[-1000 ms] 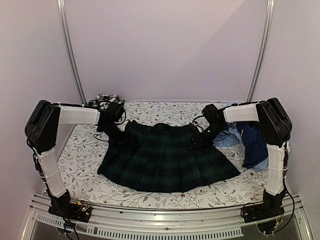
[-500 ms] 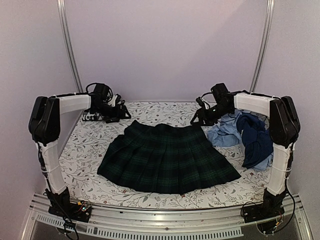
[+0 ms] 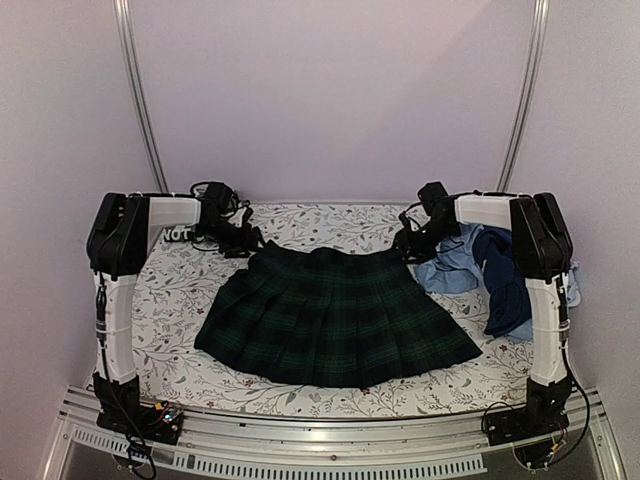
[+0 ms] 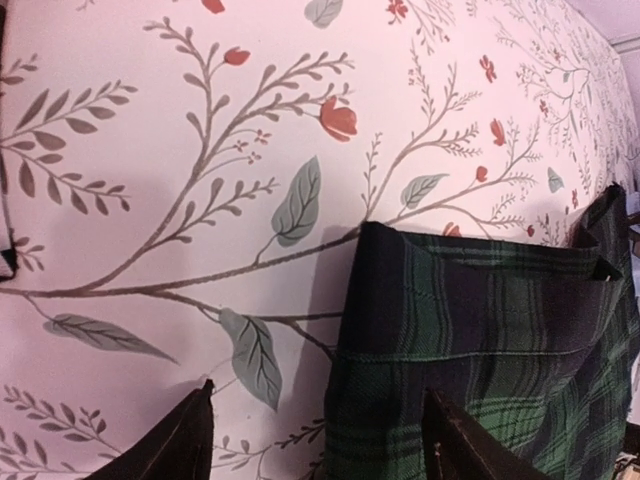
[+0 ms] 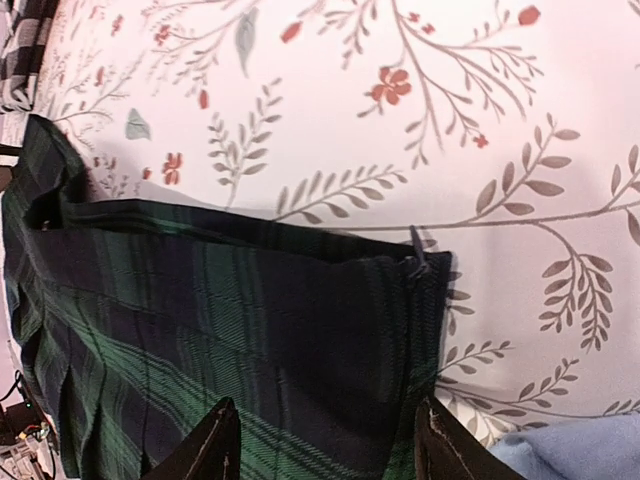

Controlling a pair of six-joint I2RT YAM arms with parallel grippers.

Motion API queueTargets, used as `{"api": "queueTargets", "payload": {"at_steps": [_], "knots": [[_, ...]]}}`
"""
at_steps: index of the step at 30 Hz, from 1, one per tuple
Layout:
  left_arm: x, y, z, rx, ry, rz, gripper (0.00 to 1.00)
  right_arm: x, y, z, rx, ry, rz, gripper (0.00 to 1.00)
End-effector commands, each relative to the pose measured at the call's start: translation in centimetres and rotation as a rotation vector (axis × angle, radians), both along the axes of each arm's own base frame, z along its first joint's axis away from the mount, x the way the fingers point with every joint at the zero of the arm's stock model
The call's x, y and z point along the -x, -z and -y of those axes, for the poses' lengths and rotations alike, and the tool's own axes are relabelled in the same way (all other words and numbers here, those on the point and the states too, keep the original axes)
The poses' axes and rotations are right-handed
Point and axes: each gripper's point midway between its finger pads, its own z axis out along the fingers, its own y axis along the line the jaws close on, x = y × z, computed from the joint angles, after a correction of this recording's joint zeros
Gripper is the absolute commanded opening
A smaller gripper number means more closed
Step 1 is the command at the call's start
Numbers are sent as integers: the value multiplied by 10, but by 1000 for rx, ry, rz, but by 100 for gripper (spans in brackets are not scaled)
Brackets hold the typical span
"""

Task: Fold and stack the mixed laundry pile
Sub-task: Pick up the flattened skirt from the center of the board, then flatten out the flattened skirt at the center of the board.

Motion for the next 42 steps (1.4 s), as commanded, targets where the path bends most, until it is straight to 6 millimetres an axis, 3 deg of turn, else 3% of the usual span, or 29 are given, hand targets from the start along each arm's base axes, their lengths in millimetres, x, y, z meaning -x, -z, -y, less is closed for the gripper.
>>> {"api": "queueTargets", "payload": {"at_steps": [1, 5, 11, 14, 16, 18, 20, 25, 28, 31, 36, 39, 42], "knots": [[-4, 9, 14, 26, 52, -12, 67, -9, 14, 5, 67, -6, 11, 58], [-10, 8, 29, 87, 88, -5, 60, -12, 20, -10, 4, -52, 6, 52], [-21, 1, 46, 165, 125, 35, 38, -17, 8, -30, -114, -100, 27, 29], [-22, -5, 47, 180, 132, 43, 13, -21, -14, -30, -123, -111, 78, 1], [-24, -23, 43, 175, 126, 86, 0, -24, -38, -30, -124, -113, 134, 0], [-26, -52, 34, 173, 106, 150, 0, -29, -75, -26, -125, -105, 220, 0], [-26, -105, 21, 175, 78, 268, 0, -34, -114, -20, -139, -85, 319, 0], [-13, -228, -12, 203, 30, 569, 0, -35, -240, 5, -193, -2, 614, 0], [-2, -293, -17, 217, 60, 730, 0, -27, -311, 11, -254, 2, 788, 0], [13, -342, -16, 221, 102, 853, 0, -8, -368, 4, -347, -70, 940, 0], [59, -400, -19, 258, 144, 1012, 0, 36, -426, -7, -425, -158, 1071, 0], [111, -439, -21, 300, 175, 1116, 0, 75, -447, -18, -427, -214, 1113, 0], [153, -457, -27, 305, 169, 1169, 0, 119, -466, -27, -441, -255, 1133, 0]]}}
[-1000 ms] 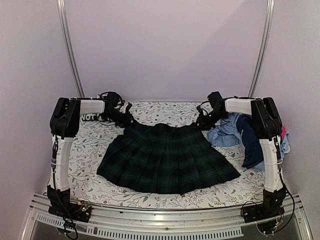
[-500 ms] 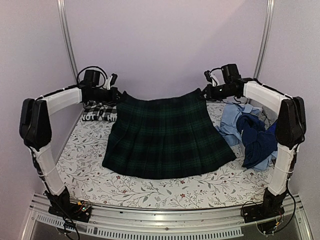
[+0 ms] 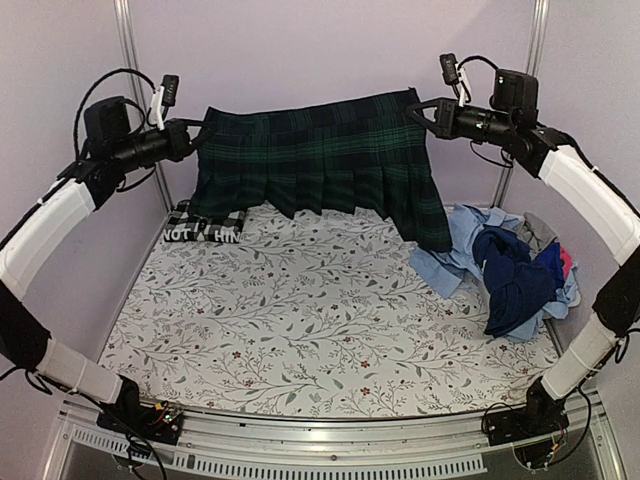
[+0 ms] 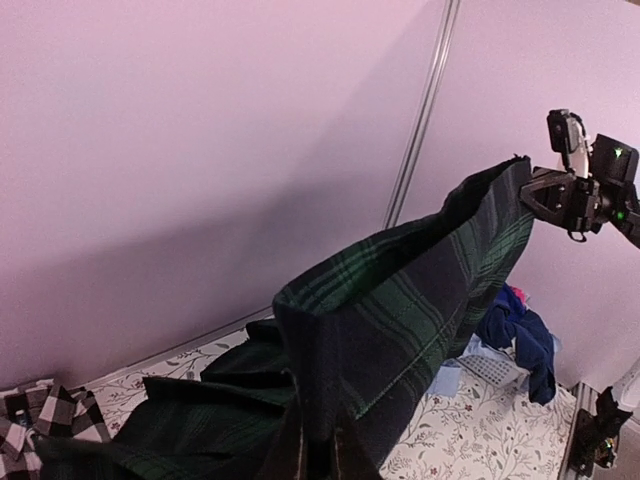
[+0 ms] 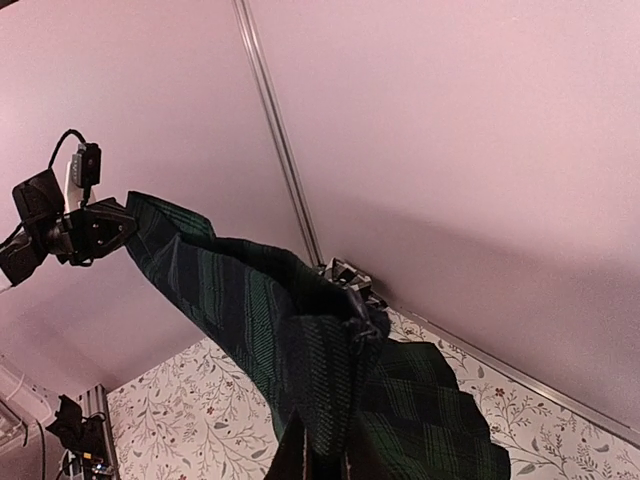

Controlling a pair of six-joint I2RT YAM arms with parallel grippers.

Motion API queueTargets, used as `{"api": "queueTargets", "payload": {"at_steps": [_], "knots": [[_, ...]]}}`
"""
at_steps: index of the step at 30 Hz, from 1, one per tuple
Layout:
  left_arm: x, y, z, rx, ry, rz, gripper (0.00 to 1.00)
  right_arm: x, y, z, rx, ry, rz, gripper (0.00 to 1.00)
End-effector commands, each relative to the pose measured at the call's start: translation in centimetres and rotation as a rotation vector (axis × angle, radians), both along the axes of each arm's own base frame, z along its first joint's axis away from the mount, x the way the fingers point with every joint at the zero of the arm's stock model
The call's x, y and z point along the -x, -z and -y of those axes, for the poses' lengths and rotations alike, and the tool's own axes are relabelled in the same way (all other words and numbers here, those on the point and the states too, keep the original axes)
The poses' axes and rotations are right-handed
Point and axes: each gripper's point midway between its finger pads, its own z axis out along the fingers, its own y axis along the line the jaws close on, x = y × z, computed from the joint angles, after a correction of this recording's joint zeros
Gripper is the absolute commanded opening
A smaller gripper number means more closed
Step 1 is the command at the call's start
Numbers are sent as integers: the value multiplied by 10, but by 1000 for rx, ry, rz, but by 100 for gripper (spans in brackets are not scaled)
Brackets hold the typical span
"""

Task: Fold and stack the mixed laundry pile
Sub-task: Flatten out the flattened skirt at the center of the board.

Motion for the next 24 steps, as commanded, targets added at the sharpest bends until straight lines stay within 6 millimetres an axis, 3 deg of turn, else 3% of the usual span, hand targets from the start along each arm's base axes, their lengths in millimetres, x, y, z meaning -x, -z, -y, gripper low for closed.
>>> {"api": "queueTargets", "payload": {"at_steps": [1, 4, 7, 9, 11, 14, 15, 16, 18, 20, 21, 22, 24], "knots": [[66, -60, -14, 31, -7, 182, 0, 78, -59, -5, -21, -61, 134, 0], [81, -74, -23, 36, -53, 166, 0, 104, -72, -9, -58, -94, 110, 0], [70, -72, -26, 20, -84, 114, 0, 103, -66, -10, -77, -94, 40, 0], [49, -57, -28, 2, -120, 62, 0, 87, -49, -11, -50, -54, -9, 0], [20, -31, -29, -21, -150, -3, 0, 56, -17, -13, -20, -11, -100, 0], [-29, 18, -26, -54, -172, -136, 1, 4, 49, 1, 5, 97, -315, 0], [-46, 39, -23, -69, -167, -187, 7, -15, 76, 11, 16, 146, -398, 9], [-65, 63, -24, -94, -195, -244, 19, -26, 95, 16, 14, 174, -473, 28], [-105, 109, -30, -143, -262, -365, 53, -48, 141, 20, 39, 212, -619, 54], [-126, 126, -36, -182, -319, -429, 73, -59, 165, 21, 83, 237, -671, 63], [-131, 131, -38, -190, -334, -449, 89, -62, 172, 22, 103, 245, -676, 66], [-133, 131, -39, -195, -343, -455, 98, -63, 179, 23, 121, 252, -678, 68], [-128, 133, -38, -200, -341, -460, 100, -61, 189, 23, 158, 242, -662, 67]]}}
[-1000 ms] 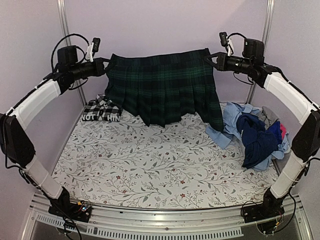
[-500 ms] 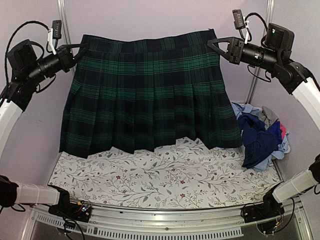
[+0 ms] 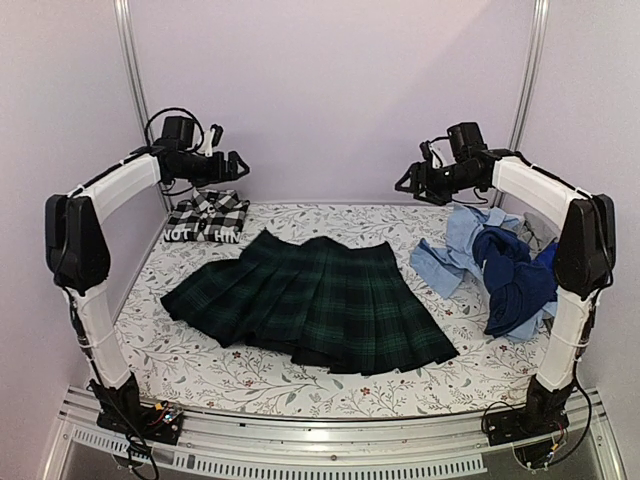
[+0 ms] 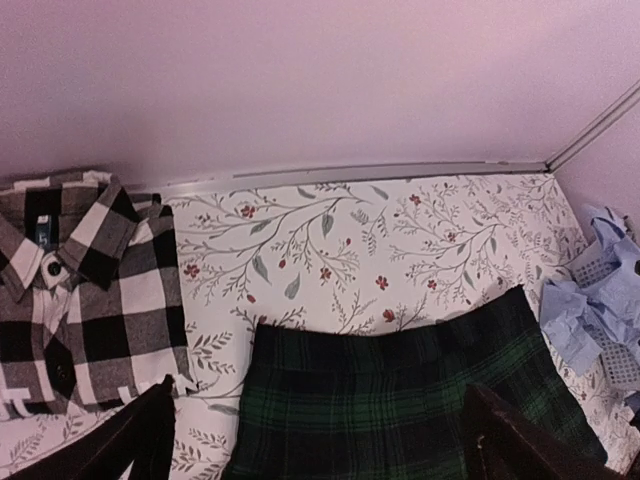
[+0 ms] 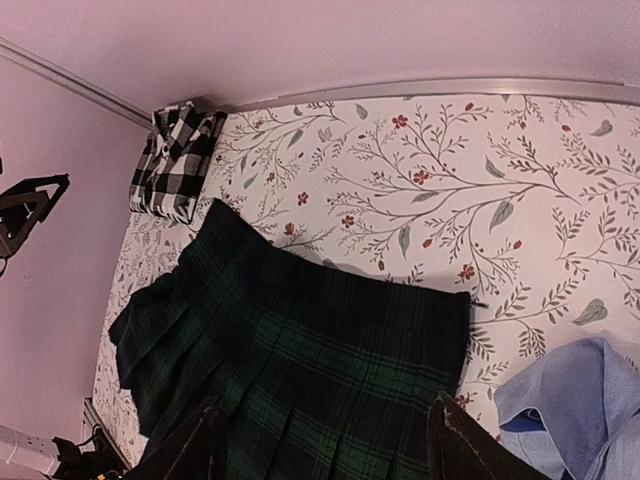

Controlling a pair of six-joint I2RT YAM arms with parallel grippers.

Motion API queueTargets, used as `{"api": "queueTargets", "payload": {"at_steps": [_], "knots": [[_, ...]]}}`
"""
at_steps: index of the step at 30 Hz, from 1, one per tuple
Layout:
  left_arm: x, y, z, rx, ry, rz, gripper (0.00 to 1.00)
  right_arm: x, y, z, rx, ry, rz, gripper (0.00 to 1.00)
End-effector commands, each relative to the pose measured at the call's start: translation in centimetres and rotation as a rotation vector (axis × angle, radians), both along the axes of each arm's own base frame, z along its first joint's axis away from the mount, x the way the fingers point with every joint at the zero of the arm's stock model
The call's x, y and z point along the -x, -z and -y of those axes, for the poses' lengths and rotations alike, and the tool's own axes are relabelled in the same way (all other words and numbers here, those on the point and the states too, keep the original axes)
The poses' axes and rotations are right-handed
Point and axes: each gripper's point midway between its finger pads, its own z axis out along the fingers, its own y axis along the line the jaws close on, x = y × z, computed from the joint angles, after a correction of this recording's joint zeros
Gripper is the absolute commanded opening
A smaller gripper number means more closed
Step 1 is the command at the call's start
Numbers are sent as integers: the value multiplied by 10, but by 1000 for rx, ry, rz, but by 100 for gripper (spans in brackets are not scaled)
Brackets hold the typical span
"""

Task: Fold and stack the mixed laundry pile
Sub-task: Flatten out the flattened skirt at the center of the board, then rotate the flattened skirt at the center of the board.

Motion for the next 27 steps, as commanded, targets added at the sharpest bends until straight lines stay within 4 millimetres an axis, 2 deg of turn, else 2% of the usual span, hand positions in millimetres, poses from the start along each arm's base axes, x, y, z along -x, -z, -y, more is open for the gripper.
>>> {"api": "queueTargets", "payload": {"at_steps": [1, 4, 5, 6, 7, 12, 13, 15, 18, 22, 24, 27], "knots": [[20, -32, -14, -32, -46, 14, 100, 13, -14, -2, 27, -40, 34, 65], [45, -5, -4, -34, -4, -54, 100, 32, 4, -22, -12, -171, 11, 60], [57, 9, 0, -37, 10, -87, 100, 39, 12, -29, -13, -208, -3, 58], [72, 33, 4, -45, 24, -138, 100, 46, 24, -40, -12, -251, -27, 57], [84, 45, 10, -49, 38, -162, 100, 51, 32, -47, 0, -286, -34, 56], [139, 114, 33, -59, 61, -341, 100, 58, 86, -79, 23, -398, -140, 53], [147, 128, 36, -69, 62, -376, 100, 59, 105, -83, 32, -411, -178, 52], [159, 151, 42, -84, 62, -434, 100, 63, 128, -89, 47, -437, -229, 51], [171, 179, 50, -84, 64, -516, 100, 73, 165, -88, 81, -457, -310, 50], [173, 198, 49, -102, 40, -562, 100, 98, 206, -78, 146, -484, -395, 50], [169, 198, 46, -109, 32, -553, 100, 114, 226, -72, 166, -493, -448, 50], [158, 190, 36, -76, 14, -540, 100, 131, 239, -65, 173, -499, -496, 50]]}}
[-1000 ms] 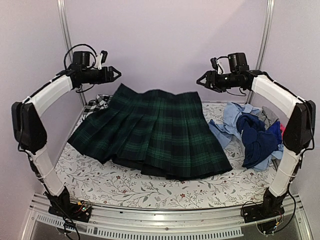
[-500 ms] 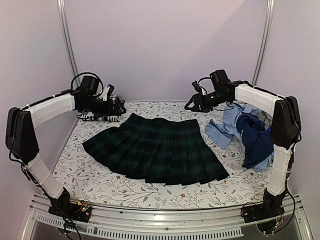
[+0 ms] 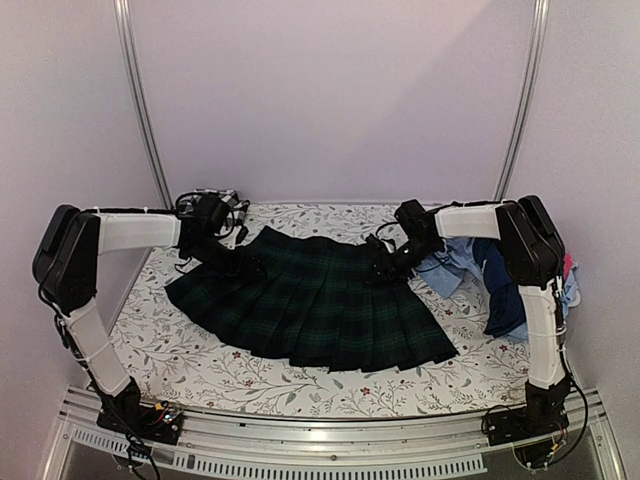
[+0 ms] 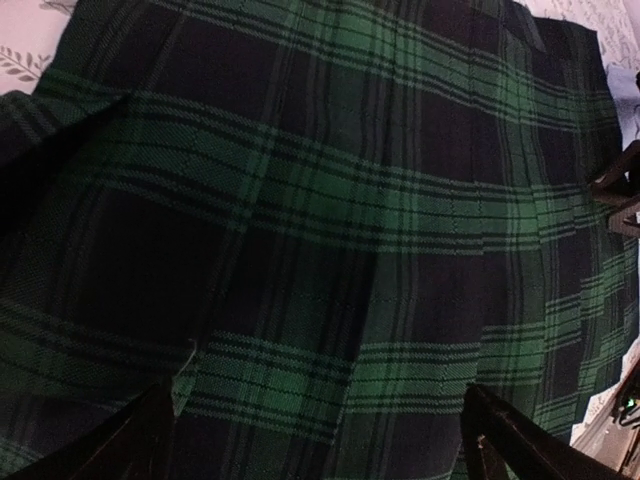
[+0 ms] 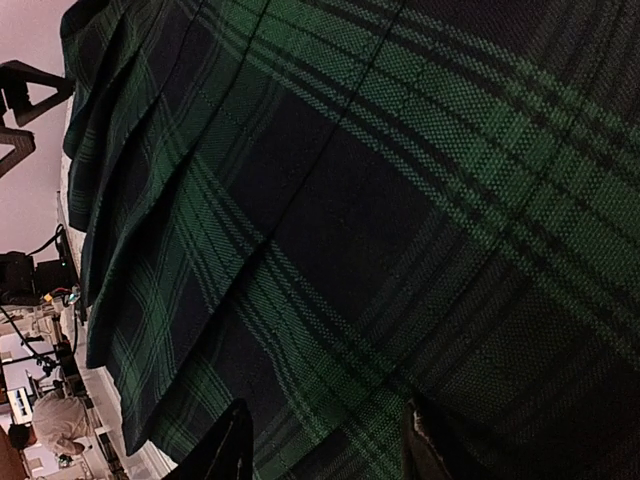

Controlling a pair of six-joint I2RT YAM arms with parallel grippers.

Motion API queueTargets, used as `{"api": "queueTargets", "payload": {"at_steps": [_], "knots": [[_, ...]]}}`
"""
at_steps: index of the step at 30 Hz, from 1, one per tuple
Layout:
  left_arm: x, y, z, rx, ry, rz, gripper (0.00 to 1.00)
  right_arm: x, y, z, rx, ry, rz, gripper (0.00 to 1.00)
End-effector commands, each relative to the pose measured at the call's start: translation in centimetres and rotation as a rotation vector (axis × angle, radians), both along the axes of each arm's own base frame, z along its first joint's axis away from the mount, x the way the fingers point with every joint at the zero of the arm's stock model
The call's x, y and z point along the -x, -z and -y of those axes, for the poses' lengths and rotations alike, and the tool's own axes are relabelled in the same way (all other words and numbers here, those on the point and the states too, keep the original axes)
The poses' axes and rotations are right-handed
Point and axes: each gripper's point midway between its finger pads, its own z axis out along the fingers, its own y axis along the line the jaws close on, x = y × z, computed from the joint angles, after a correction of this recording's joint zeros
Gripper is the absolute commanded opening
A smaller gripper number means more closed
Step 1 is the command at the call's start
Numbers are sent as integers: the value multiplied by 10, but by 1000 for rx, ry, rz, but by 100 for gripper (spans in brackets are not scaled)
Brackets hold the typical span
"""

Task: Fold and stack the mixed laundry pile
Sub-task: Rotate the flattened skirt at the center of the board.

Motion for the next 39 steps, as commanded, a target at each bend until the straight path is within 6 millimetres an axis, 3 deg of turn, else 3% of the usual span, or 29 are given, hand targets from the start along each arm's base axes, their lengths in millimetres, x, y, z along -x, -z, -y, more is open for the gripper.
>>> {"api": "queueTargets", "payload": {"at_steps": [1, 3, 7, 14, 19, 24, 25, 27, 29, 31, 34, 36, 39], "knots": [[-22, -12, -14, 37, -60, 40, 100, 31, 20, 9, 39, -39, -70, 50], [-31, -20, -17, 58, -54, 54, 100, 40, 22, 11, 43, -40, -99, 50], [-34, -26, 0, 72, 22, 59, 100, 58, 22, 18, 53, -44, -125, 50], [-22, 20, 13, 42, 58, -41, 100, 106, 29, 33, 92, -50, -200, 50], [-30, 55, 29, 7, 92, -88, 100, 150, 31, 34, 105, -92, -245, 50], [-71, 78, 54, -8, 119, -82, 100, 177, 25, 30, 75, -109, -281, 50], [-91, 71, 66, 2, 131, -44, 100, 181, 22, 26, 59, -117, -285, 50], [-113, 85, 82, -7, 162, -33, 100, 184, 11, 11, 2, -143, -283, 50], [-142, 83, 102, 21, 183, 14, 100, 180, -6, -14, -69, -185, -255, 50], [-172, 64, 119, 82, 185, 93, 100, 169, -30, -50, -147, -235, -216, 50], [-200, 20, 120, 187, 134, 197, 100, 153, -54, -84, -209, -279, -183, 52], [-207, -18, 119, 187, 134, 280, 100, 143, -67, -92, -231, -271, -148, 53], [-198, -67, 116, 169, 149, 342, 100, 130, -89, -86, -247, -245, -77, 54]]}}
